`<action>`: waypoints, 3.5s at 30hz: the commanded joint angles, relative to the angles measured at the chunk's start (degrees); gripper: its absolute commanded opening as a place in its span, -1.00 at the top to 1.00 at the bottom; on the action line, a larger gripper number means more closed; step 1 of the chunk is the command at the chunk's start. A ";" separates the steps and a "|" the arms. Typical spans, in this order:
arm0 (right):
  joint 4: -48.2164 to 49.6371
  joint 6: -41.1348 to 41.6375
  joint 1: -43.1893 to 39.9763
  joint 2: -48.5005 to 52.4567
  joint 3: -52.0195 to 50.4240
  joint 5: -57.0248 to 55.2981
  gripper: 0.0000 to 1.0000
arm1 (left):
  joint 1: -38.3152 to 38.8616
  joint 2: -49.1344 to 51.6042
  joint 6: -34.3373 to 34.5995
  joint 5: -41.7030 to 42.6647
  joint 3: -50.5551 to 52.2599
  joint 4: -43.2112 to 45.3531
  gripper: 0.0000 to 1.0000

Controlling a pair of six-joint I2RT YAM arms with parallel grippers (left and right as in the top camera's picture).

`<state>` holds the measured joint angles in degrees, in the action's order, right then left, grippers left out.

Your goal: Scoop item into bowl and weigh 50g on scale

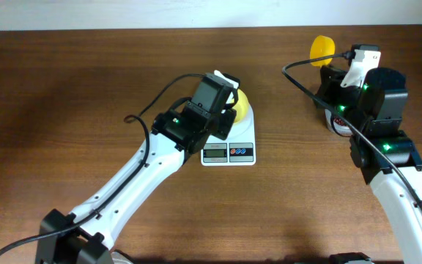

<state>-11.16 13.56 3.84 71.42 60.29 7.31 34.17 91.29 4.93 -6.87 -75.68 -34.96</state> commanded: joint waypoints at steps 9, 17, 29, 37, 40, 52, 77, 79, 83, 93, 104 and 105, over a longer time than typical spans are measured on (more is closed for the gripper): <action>-5.22 0.20 -0.17 -1.05 0.90 7.43 0.92 | 10.32 10.99 -0.68 2.49 -0.09 -1.70 1.00; -4.63 -0.87 -0.17 -1.03 0.90 7.04 0.92 | 10.14 18.78 1.99 -3.26 -0.04 -2.38 1.00; -4.04 -1.29 -0.17 -1.03 0.90 5.55 0.92 | 7.08 21.53 4.63 -3.41 0.00 -2.34 1.00; -4.07 -1.29 -0.17 -1.03 0.90 5.55 0.92 | 7.08 21.55 3.13 -1.20 0.50 -1.03 1.00; -4.07 -1.29 -0.17 -1.03 0.90 5.55 0.92 | 7.08 21.55 2.78 -0.87 0.63 -0.85 1.00; -4.07 -1.29 -0.17 -1.03 0.90 5.55 0.92 | 7.80 23.37 0.55 -0.85 0.63 -0.59 1.00; -4.11 -1.29 -0.15 -1.03 0.90 5.55 0.92 | 8.63 24.26 1.95 -4.09 0.63 -0.20 1.00; -4.11 -1.29 -0.15 -1.03 0.90 5.55 0.92 | 8.63 24.26 1.95 -4.09 0.63 -0.24 1.00; -4.13 -1.29 -0.15 -1.01 0.90 5.55 0.92 | 8.63 24.26 1.92 -4.09 0.63 -0.28 1.00; -4.48 -1.29 -0.15 -0.96 0.90 5.55 0.92 | 8.63 24.26 2.34 -4.13 0.63 -1.25 1.00; -4.48 -1.29 -0.15 -0.96 0.90 5.55 0.92 | 8.63 25.59 2.32 -4.09 0.63 -0.17 1.00; -4.48 -1.29 -0.15 -0.96 0.90 5.55 0.92 | 8.63 25.62 2.32 -4.04 0.63 -0.02 1.00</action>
<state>-15.84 12.86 3.84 71.31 60.34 13.37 42.96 113.60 6.70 -9.96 -75.66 -35.53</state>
